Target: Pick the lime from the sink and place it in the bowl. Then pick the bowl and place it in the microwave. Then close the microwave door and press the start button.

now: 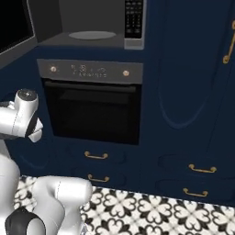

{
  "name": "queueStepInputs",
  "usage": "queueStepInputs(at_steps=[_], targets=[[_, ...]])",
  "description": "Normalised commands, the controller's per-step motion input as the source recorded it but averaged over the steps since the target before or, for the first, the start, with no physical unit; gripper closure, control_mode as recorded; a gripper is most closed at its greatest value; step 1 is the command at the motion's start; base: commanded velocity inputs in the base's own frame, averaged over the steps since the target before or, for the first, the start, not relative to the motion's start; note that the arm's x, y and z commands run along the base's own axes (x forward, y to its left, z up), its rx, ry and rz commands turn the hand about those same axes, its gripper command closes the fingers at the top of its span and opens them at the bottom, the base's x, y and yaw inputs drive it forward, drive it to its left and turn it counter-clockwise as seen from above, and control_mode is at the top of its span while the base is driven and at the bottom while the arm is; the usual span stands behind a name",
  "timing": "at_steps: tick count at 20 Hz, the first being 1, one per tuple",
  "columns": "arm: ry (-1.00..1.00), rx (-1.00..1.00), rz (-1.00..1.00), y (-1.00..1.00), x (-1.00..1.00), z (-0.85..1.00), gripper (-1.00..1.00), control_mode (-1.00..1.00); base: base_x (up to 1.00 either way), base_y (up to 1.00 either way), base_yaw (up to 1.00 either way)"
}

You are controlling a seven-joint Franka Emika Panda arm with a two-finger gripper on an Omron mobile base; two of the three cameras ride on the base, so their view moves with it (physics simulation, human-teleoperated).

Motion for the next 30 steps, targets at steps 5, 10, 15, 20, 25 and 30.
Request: queueStepInputs(at_steps=[5,10,15,20,25,30], targets=[[0.00,0.00,0.00,0.00,0.00,0.00,1.00,1.00,1.00,0.17,0.02],[0.00,0.00,0.00,0.00,0.00,0.00,1.00,1.00,0.72,0.76,0.00],[0.00,0.00,0.00,0.00,0.00,0.00,1.00,1.00,0.42,0.31,0.00],[0.00,0.00,0.00,0.00,0.00,0.00,1.00,1.00,0.27,0.00,0.00],[0.00,0.00,0.00,0.00,0.00,0.00,1.00,1.00,0.47,0.00,0.00],[0.00,0.00,0.00,0.00,0.00,0.00,1.00,1.00,0.30,-0.05,0.00]])
